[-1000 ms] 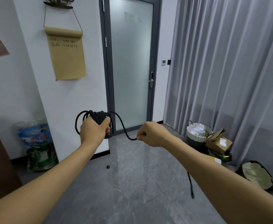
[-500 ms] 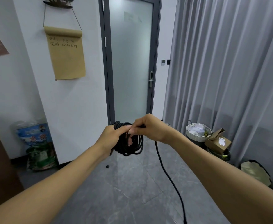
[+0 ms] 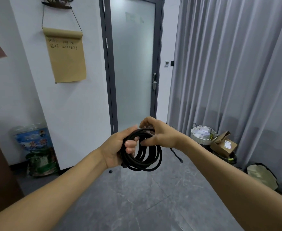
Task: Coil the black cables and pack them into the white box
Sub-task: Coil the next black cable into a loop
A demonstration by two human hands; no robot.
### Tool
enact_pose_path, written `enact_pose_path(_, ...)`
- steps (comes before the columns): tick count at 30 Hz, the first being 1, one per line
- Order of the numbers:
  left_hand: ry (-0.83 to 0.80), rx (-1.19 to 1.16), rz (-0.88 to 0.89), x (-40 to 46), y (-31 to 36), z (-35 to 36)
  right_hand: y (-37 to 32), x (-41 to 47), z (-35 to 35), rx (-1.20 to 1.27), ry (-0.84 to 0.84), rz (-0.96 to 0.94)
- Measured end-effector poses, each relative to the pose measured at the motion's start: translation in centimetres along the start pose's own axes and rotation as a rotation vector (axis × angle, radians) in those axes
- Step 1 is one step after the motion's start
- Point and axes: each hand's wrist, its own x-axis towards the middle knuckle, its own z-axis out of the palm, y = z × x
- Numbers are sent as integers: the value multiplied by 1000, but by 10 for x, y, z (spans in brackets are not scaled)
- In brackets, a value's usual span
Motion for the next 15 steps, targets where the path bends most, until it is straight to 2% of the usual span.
enact_pose_path(4, -239, -84, -20, -4, -1, -1, -6, -4, 1, -36, -148, -8)
enact_pose_path(6, -284, -60, -5, -5, -3, -4, -8, -6, 4, -50, -191, 3)
enact_pose_path(10, -229, 52, -33, -3, -8, -7, -1, -6, 14, -190, -165, 41)
enact_pose_path(15, -16, 133, -122, 2, -14, 1, 7, -8, 25, -239, -114, 90)
